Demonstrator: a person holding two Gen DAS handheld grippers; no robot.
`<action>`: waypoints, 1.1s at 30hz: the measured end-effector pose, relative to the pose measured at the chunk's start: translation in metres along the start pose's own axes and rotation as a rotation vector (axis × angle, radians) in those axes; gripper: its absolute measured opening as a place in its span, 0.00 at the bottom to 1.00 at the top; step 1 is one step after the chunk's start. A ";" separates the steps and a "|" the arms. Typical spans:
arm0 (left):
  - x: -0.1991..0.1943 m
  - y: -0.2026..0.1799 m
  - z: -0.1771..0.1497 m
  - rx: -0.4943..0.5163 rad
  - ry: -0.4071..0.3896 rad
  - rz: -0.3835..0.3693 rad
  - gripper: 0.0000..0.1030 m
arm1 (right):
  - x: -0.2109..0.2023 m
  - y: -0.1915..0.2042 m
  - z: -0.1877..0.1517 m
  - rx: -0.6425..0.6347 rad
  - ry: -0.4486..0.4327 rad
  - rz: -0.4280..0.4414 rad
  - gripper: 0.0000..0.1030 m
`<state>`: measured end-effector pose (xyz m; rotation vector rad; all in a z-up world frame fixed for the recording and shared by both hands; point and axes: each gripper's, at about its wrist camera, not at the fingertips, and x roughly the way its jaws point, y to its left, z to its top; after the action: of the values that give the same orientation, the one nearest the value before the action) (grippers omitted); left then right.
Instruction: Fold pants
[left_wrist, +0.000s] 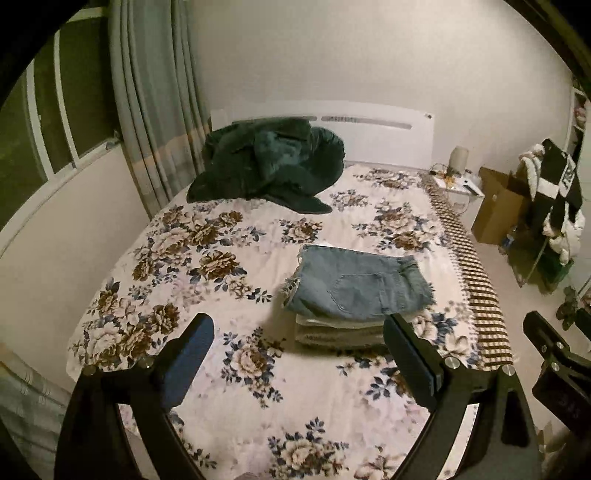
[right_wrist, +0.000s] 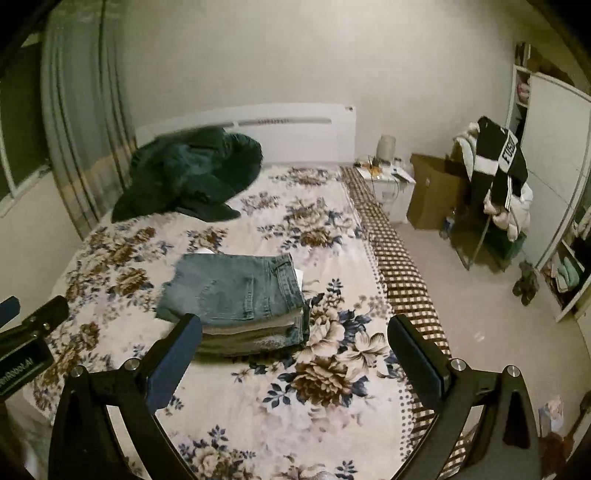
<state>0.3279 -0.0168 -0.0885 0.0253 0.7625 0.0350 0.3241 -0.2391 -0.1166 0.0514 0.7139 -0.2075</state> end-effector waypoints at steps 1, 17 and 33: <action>-0.015 0.000 -0.003 -0.001 -0.013 -0.003 0.91 | -0.015 -0.002 -0.001 -0.004 -0.012 0.004 0.99; -0.101 0.017 -0.016 -0.017 -0.101 -0.049 0.91 | -0.176 -0.009 -0.006 -0.004 -0.126 -0.010 0.99; -0.111 0.029 -0.028 -0.009 -0.099 -0.037 0.99 | -0.165 0.007 -0.002 -0.001 -0.095 -0.014 1.00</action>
<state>0.2278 0.0079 -0.0310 0.0041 0.6633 0.0023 0.2024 -0.2033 -0.0105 0.0352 0.6195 -0.2219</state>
